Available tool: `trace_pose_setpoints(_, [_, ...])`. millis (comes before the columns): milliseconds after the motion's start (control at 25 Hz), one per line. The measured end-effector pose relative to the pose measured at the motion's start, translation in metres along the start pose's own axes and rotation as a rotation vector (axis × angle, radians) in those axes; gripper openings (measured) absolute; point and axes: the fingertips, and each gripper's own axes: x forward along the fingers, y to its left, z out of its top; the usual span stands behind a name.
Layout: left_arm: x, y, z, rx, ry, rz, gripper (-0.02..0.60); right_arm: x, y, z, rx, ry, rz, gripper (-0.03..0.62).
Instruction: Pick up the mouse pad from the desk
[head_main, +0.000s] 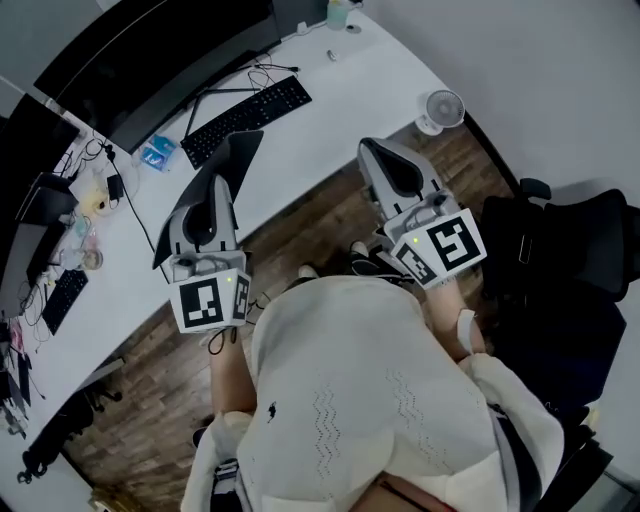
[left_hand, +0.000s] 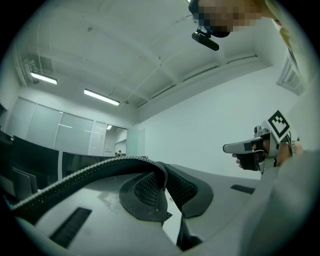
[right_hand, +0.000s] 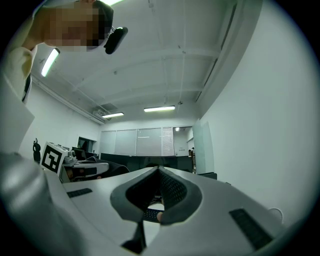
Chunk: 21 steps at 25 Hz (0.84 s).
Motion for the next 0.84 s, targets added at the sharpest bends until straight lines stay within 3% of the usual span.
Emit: trace_pose_setpoints(840, [0.001, 0.001, -0.004, -0.004, 0.007, -0.013, 0.023, 0.009, -0.003, 0.001, -0.011, 0.025, -0.012, 0.000])
